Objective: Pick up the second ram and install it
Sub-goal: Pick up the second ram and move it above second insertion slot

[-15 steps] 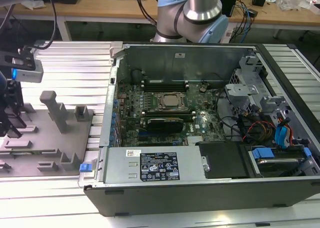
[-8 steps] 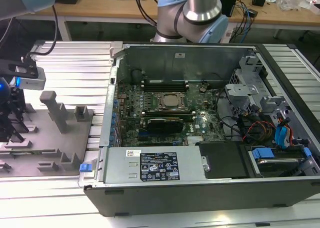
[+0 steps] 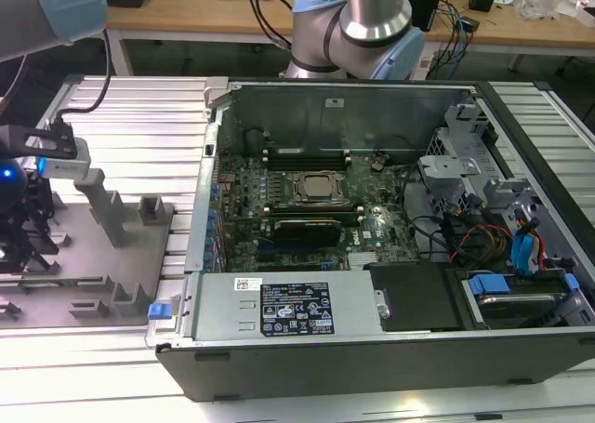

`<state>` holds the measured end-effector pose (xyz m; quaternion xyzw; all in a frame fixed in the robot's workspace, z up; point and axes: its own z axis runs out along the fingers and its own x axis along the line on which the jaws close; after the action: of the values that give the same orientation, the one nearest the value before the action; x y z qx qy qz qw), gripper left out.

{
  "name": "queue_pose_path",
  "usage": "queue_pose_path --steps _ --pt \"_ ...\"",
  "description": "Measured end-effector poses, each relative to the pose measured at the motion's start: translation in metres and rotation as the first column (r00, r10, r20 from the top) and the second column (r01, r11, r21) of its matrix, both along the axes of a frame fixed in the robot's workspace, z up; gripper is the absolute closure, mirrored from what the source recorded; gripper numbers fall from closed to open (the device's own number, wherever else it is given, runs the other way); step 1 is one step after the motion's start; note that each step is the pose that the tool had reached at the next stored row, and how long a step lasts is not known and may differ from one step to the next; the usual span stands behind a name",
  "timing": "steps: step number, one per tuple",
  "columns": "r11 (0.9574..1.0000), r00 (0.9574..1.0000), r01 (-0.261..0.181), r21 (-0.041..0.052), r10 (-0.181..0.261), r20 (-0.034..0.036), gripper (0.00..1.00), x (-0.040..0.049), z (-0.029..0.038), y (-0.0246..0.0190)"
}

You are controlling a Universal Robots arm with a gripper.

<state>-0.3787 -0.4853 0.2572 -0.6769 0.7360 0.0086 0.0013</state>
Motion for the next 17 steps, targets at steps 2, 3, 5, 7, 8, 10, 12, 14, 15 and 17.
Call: queue_pose_path --steps 2,3,5,7,8,10,12,14,15,17 --pt "1.0 1.0 0.0 0.0001 0.0 0.0001 0.7 -0.0005 -0.0056 -0.0007" --pt "1.0 1.0 0.0 0.0 0.0 0.0 0.7 -0.0007 -0.008 -0.0008" --pt "1.0 1.0 -0.001 -0.0002 0.001 0.0001 0.7 -0.0026 -0.0124 -0.0008" --pt "1.0 1.0 -0.004 -0.0003 0.004 0.0001 0.7 -0.0059 -0.0157 -0.0008" --pt "1.0 1.0 -0.006 -0.0001 0.006 0.0003 0.7 -0.0067 -0.0172 -0.0007" --pt "1.0 1.0 -0.009 -0.0004 0.009 -0.0001 0.7 -0.0086 -0.0212 -0.0008" --pt "0.9999 0.9999 -0.012 -0.0003 0.012 0.0001 0.7 -0.0107 -0.026 -0.0008" --pt "0.9998 0.9998 -0.018 -0.0003 0.018 0.0 0.7 -0.0126 -0.033 -0.0008" --pt "0.9998 0.9998 -0.018 -0.0003 0.018 0.0001 0.7 -0.013 -0.035 -0.0008" --pt "0.9998 0.9998 -0.02 -0.0004 0.02 -0.0001 0.7 -0.0148 -0.0397 -0.0008"
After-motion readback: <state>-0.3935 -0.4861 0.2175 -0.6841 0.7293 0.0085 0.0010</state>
